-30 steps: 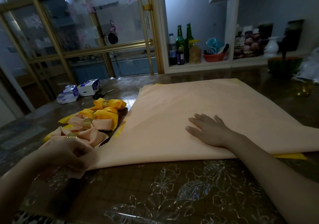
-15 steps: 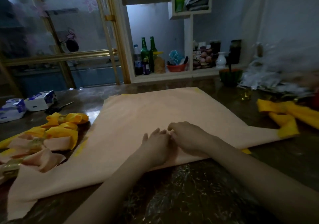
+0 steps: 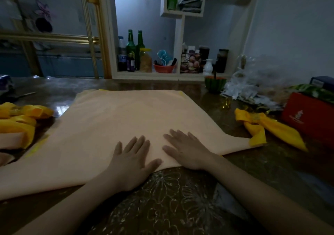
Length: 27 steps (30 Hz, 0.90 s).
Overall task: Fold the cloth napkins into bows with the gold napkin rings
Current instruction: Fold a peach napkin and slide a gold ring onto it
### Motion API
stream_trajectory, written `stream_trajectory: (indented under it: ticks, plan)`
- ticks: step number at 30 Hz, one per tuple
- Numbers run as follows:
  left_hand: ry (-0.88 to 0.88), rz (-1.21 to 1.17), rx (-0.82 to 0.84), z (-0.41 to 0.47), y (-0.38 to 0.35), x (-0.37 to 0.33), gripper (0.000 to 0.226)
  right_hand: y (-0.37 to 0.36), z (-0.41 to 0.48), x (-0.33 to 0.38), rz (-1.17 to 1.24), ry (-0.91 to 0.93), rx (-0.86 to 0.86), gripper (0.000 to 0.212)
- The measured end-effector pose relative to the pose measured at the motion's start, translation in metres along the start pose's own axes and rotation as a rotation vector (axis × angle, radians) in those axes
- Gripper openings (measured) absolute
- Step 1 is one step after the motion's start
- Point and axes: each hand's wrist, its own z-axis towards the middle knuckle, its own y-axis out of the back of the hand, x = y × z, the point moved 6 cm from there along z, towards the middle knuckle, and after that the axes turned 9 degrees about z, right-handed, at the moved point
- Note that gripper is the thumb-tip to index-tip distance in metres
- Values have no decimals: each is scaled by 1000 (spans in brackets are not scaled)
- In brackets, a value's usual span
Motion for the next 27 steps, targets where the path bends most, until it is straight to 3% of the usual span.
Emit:
stream_trajectory:
  ticks: [5,8,11,13,20,23,27]
  plan:
    - [-16,-5,29,-1,-1,1,132,21,-32,-78,-34,-255,-38,60]
    - [7,-162,53,-4,10,1,89,35,-41,-97,-89,-357,-78,62]
    - [85,-461,-77,6,43,21,62,54,-30,-73,-91,-285,-257,58]
    - [151,-461,-163,24,60,49,53,61,-13,-45,31,-200,-354,50]
    - [442,-219,4,86,42,128,46,39,83,39,329,-92,-192,53]
    - [522,-228,92,99,47,139,52,36,117,41,254,-177,-131,53]
    - [460,-304,248,113,57,137,48,45,128,18,234,-318,-184,52]
